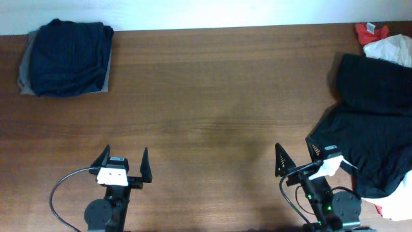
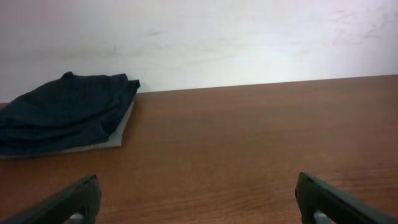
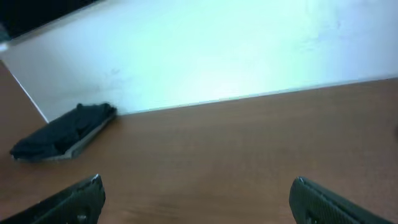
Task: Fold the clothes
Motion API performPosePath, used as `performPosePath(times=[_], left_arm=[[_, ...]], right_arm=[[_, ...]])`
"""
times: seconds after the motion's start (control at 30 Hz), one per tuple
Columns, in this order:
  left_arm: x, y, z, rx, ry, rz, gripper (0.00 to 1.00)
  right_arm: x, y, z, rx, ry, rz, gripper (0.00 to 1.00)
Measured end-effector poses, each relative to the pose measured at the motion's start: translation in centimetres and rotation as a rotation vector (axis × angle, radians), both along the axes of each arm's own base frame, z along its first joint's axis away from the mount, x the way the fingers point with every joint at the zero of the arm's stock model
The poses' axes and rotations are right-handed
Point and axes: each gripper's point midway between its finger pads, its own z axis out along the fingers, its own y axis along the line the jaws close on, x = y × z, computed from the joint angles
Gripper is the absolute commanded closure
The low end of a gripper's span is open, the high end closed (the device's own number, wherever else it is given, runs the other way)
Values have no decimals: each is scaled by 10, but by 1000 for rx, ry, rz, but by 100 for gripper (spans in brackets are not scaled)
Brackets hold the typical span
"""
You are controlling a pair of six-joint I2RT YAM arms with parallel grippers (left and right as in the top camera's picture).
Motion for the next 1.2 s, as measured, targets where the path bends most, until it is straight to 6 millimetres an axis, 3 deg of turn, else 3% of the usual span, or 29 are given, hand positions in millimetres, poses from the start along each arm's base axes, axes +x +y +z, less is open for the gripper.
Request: performPosePath(times=[0.3, 0.43, 1.2], left_arm=[[0, 0, 0, 0, 0, 0, 1], [0, 0, 0, 0, 0, 0, 1], [0, 0, 0, 0, 0, 0, 1]], right_arm=[[8, -11, -11, -1, -37, -66, 2], [9, -19, -35, -70, 45, -110, 2], [10, -24, -35, -138, 32, -137, 2]])
